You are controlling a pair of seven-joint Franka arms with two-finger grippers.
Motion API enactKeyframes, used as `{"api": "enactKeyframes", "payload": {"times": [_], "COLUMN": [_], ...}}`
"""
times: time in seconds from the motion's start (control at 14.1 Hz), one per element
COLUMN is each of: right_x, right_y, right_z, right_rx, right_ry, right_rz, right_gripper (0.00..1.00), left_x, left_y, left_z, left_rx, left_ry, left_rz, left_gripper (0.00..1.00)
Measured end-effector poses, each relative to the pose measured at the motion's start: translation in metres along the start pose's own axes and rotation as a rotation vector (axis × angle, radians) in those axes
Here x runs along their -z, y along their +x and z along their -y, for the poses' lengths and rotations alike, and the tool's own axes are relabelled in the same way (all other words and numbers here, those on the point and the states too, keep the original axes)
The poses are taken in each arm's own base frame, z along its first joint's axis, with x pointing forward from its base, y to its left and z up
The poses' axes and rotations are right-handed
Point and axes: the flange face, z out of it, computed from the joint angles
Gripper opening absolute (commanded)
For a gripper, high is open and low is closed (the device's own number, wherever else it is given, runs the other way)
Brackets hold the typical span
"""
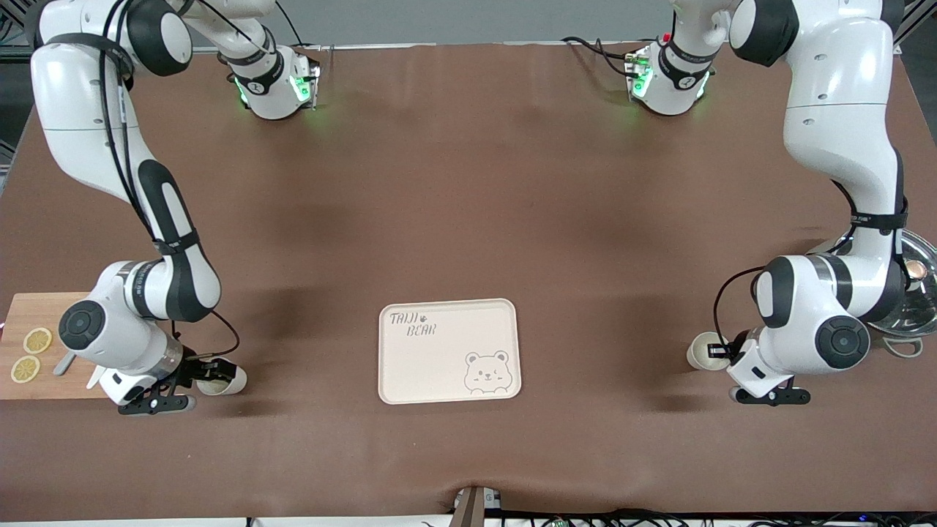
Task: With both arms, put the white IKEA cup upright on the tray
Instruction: 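Close both grippers on the rims of the white paper cups, then carry the cup with the left gripper onto the white tray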
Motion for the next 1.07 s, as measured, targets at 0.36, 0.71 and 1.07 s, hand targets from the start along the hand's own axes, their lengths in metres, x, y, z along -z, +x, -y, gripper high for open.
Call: {"api": "enactKeyframes", "payload": {"times": [0.36, 0.71, 1.07], "right_x": [-0.001, 0.003, 0.002], "right_y": [0.0, 0.002, 0.002], "right_z": [-0.001, -0.006, -0.006], "right_rx": [-0.001, -0.009, -0.009], "right_ry": [-0.001, -0.001, -0.001], "right_rz": [0.001, -0.004, -0.004], "right_gripper": [0.55, 0.03, 0.0], "left_x": [0.054, 0.073, 0.106], "left_y": [-0.003, -0.025, -0.073], "left_z": [-0.047, -0.147, -0.272], "left_rx": [-0.032, 0.056, 0.162], "left_ry": [-0.012, -0.024, -0.021], "left_rz": [-0.062, -0.023, -0.002], "left_gripper": [0.0, 0.0, 0.0]}}
